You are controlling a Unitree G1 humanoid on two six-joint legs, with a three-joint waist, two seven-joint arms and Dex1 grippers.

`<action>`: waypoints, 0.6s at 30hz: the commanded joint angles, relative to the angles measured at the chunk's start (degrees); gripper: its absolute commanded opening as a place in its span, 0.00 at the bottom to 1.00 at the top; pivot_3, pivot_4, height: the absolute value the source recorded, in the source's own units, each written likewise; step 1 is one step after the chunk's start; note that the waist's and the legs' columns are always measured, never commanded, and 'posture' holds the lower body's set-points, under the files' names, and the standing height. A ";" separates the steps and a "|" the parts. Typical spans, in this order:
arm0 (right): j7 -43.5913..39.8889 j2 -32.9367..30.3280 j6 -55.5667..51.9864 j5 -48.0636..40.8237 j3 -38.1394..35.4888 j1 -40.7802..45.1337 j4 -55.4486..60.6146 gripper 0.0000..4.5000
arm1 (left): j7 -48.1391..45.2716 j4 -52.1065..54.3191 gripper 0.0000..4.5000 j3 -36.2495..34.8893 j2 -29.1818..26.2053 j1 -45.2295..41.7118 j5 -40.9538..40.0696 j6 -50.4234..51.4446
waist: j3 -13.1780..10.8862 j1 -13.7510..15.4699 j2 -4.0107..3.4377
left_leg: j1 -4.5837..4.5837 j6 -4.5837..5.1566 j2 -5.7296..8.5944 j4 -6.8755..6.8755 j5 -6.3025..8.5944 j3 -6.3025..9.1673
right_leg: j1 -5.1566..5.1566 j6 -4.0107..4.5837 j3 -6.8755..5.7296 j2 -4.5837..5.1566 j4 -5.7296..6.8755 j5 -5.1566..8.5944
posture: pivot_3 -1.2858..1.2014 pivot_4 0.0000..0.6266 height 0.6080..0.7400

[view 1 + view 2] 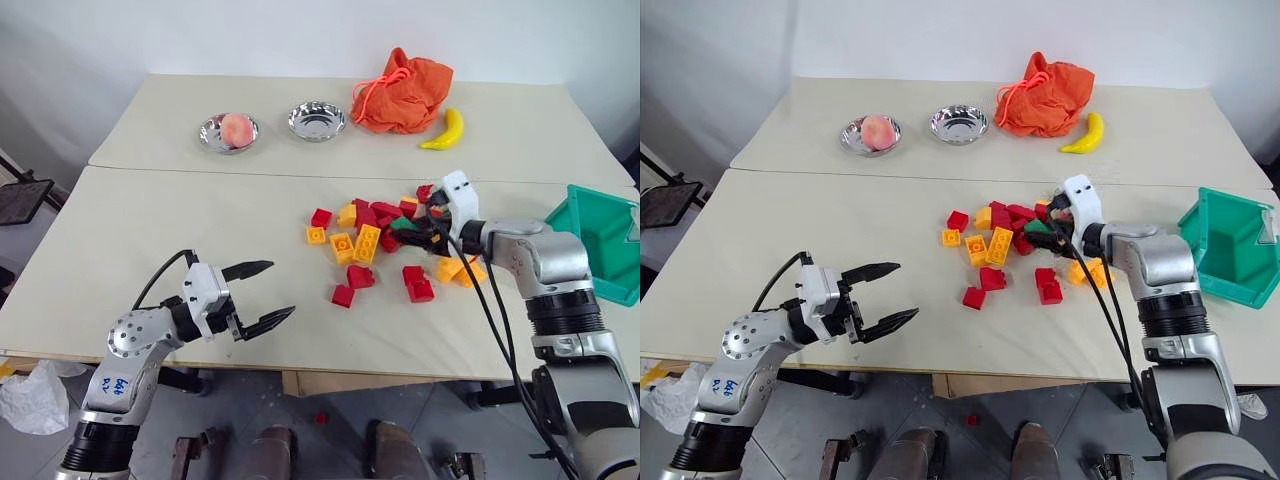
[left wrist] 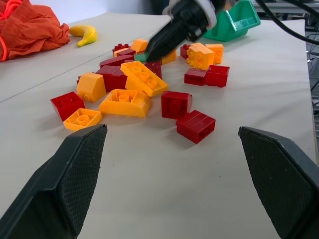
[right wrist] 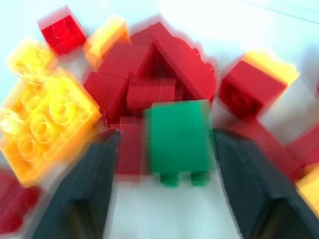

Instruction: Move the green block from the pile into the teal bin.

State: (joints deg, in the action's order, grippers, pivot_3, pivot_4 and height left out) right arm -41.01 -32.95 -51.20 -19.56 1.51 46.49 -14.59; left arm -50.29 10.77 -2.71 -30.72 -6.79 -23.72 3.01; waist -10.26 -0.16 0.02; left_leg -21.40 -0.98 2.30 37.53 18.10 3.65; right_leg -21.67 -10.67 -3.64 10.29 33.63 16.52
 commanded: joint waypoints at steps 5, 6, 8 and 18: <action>-0.74 -0.33 -1.18 -1.16 -2.25 1.49 -1.00 0.58 | 0.15 1.62 1.00 -0.44 0.20 -0.52 0.53 -1.17 | 0.00 0.00 0.00 | 0.00 0.00 0.01 -0.01 0.00 -0.01 | -0.01 0.00 0.00 0.00 0.00 0.00 | 0.52 0.24 1.00; -0.78 -0.40 -1.20 -1.10 -2.17 1.52 -0.94 0.58 | 0.13 1.68 1.00 -0.45 0.21 -0.44 0.51 -1.16 | 0.00 -0.01 0.00 | 0.00 0.00 0.01 -0.01 0.00 -0.01 | -0.01 0.00 0.00 0.00 0.00 0.00 | 0.52 0.24 1.00; -1.13 -0.56 -1.20 -1.01 -1.80 1.46 -0.47 0.58 | 0.12 1.74 1.00 -0.40 0.26 -0.40 0.51 -1.16 | 0.00 0.00 0.00 | 0.00 0.00 0.01 -0.01 0.00 -0.01 | -0.02 0.00 0.00 0.00 0.00 0.00 | 0.52 0.24 1.00; -2.10 -0.32 4.75 4.09 4.56 -0.24 2.05 0.58 | -1.56 1.67 1.00 0.88 0.42 -2.02 -0.04 -0.85 | 0.00 -0.01 0.00 | 0.00 0.00 0.01 -0.01 0.00 -0.02 | -0.03 0.00 0.01 0.00 0.00 0.00 | 0.52 0.24 1.00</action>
State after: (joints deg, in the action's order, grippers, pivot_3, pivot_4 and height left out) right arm -43.11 -33.29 -48.66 -16.67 5.67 46.22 -14.69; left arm -51.30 10.75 -1.69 -30.27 -8.25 -23.32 2.88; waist -10.26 -0.17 0.01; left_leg -21.41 -0.98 2.31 37.52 18.10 3.63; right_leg -21.70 -10.67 -3.63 10.29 33.63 16.52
